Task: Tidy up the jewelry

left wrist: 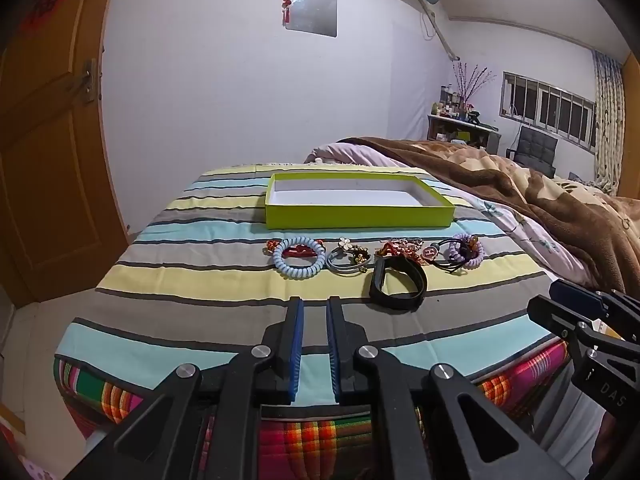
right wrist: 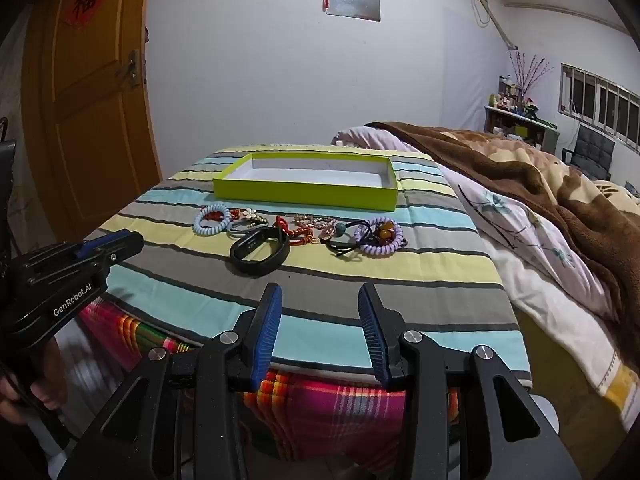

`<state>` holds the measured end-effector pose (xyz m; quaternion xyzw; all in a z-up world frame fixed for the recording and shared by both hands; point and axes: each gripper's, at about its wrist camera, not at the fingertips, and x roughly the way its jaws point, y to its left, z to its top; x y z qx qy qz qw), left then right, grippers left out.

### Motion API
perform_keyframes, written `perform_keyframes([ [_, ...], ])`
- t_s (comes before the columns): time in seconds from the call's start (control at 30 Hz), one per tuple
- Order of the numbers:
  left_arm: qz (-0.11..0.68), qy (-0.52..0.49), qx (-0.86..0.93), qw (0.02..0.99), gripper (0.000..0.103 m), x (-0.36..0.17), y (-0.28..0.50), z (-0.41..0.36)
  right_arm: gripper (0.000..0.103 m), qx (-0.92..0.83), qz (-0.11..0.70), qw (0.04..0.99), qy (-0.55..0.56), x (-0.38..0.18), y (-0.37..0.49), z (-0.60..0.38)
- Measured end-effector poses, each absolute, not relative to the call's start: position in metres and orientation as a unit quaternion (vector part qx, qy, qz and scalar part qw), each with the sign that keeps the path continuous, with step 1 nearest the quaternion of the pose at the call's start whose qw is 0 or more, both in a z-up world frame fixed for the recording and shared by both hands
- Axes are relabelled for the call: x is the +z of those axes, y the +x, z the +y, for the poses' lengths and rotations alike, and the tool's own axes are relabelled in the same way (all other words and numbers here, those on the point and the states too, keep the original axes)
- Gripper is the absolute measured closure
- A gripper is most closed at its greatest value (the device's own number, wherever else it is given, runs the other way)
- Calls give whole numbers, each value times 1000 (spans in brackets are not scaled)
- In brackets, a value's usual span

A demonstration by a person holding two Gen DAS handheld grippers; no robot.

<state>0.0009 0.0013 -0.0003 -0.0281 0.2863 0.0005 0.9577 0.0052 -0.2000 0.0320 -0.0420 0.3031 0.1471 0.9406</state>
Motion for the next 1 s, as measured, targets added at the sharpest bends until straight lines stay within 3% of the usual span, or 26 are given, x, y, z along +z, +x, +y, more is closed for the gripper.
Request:
perform_keyframes([
  [1.0, 284, -21, 4, 958, 92, 1, -7, 0, 62, 145, 300, 942, -47, 35, 3, -199],
])
